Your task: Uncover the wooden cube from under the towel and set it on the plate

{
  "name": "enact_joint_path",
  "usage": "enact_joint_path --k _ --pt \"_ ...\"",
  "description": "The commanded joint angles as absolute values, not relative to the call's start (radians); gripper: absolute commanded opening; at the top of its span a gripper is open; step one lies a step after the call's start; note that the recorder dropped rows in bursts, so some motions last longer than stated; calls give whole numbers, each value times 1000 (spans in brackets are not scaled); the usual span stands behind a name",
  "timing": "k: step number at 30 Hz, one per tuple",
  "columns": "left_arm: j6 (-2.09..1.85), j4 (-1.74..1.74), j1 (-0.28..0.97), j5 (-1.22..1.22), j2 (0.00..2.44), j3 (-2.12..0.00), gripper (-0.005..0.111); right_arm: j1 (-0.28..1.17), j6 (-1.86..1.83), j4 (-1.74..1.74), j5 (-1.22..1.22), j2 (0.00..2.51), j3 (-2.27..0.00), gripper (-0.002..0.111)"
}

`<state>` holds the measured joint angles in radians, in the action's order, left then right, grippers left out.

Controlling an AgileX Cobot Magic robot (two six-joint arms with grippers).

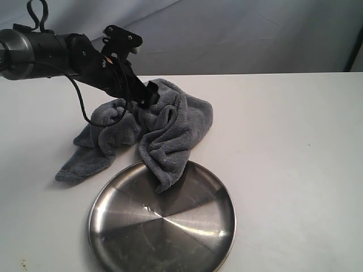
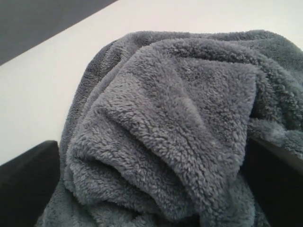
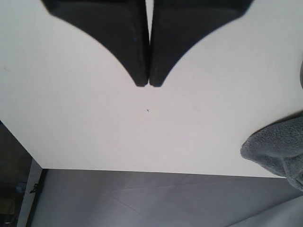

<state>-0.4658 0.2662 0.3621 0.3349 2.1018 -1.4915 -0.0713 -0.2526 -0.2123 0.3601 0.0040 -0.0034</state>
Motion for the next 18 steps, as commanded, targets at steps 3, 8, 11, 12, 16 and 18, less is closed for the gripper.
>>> enact_joint_path --k 3,8,11,12,16,18 --pt "-465 288 362 336 2140 -1494 101 -70 -254 -217 350 0 0 0" --pt "-447 288 362 336 2151 -1494 100 -70 -254 -217 350 0 0 0" --pt "-447 288 362 336 2151 -1494 100 -70 -254 -217 350 0 0 0" --pt "-445 288 362 336 2151 -1494 99 -70 -254 -217 350 0 0 0" --pt "-443 288 362 336 2151 -1494 93 -70 -254 -217 350 0 0 0" --pt "-441 288 362 340 2151 -1494 90 -70 -254 -217 350 0 0 0"
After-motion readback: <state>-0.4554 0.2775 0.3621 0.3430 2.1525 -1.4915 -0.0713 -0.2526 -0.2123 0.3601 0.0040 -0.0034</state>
